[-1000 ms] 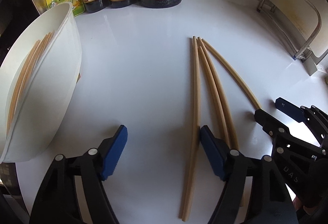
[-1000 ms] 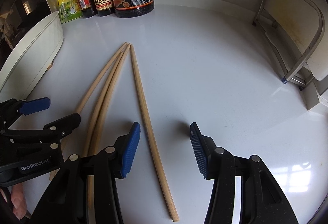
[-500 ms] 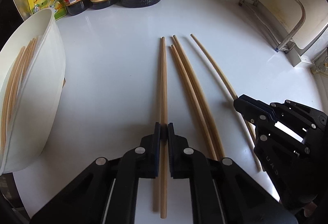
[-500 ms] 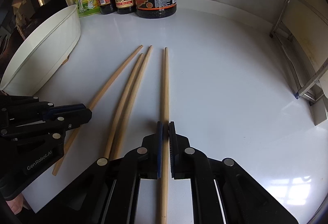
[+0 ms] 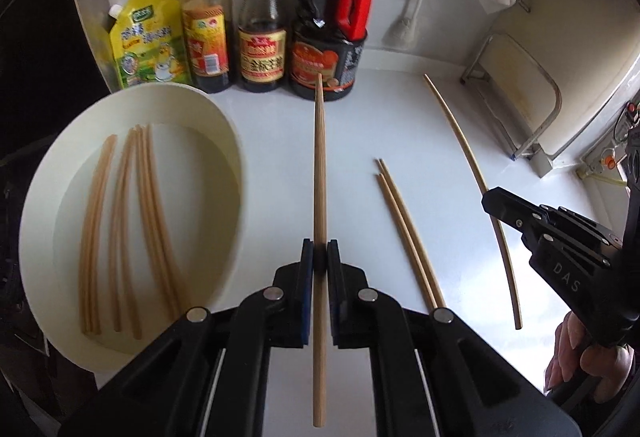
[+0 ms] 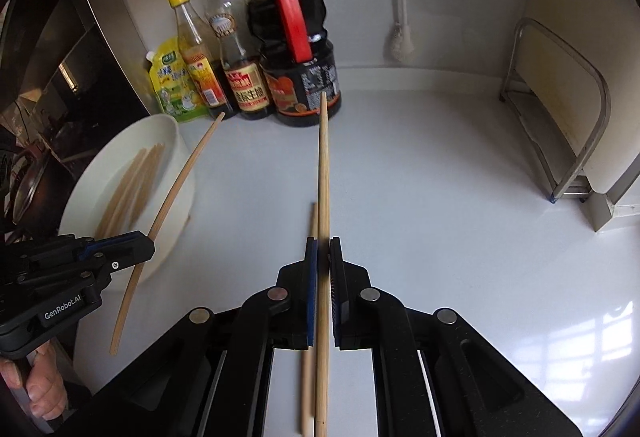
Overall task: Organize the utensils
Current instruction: 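Lift both held chopsticks and carry them over the white basin, then open the left tool to drop its chopstick while the right tool releases its chopstick into the basin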
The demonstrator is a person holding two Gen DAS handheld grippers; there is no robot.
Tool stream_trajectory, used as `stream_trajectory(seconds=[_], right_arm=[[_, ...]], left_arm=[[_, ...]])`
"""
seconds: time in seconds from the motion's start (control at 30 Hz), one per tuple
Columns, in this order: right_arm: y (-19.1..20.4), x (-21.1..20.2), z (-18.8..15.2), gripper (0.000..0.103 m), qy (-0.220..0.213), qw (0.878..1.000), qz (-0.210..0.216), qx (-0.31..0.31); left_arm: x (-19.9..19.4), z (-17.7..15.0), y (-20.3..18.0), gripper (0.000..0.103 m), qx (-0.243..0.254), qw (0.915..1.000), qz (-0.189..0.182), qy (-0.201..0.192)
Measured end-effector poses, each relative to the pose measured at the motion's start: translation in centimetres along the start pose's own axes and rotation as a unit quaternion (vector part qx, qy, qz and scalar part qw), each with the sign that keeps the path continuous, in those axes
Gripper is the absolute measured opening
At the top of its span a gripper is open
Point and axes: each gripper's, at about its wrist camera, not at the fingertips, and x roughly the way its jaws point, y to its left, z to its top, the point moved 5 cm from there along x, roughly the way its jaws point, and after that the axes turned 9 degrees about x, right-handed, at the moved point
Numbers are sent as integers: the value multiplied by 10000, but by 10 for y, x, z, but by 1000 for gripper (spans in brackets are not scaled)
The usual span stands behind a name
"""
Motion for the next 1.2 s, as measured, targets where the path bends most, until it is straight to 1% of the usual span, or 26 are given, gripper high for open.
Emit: stream_trajectory(seconds=[0.17,0.3,0.47,0.6,0.73,0.9,1.1,1.13,1.17,1.2], right_arm=[[63,9,12,6,-121,9993,299,-185],[118,29,17,6,-55,9974,516,-505],[177,60,22,6,223,9945,735,-710],[209,90,16,6,568,9925,763,-762],[225,114,13,6,810,9916,683,-749],[229,134,11,6,1002,9910,609,-644],[226,139,12,6,1011,9920,515,-563],[225,139,12,7,996,9923,502,-545],[223,138,13,9,975,9926,499,-516],[222,137,14,18,953,9930,499,-480]], left_arm=[[-25,2,57,8,-135,9994,232,-206],[-28,-6,103,8,-296,9985,438,-161],[-22,-17,153,8,-528,9969,575,-45],[-11,-24,179,8,-646,9962,582,97],[2,-27,193,8,-687,9959,553,211],[16,-28,203,8,-689,9958,497,340],[22,-27,207,8,-704,9958,439,382],[22,-26,208,9,-727,9957,452,368],[21,-26,209,12,-746,9956,456,348],[20,-26,211,15,-759,9955,457,332]])
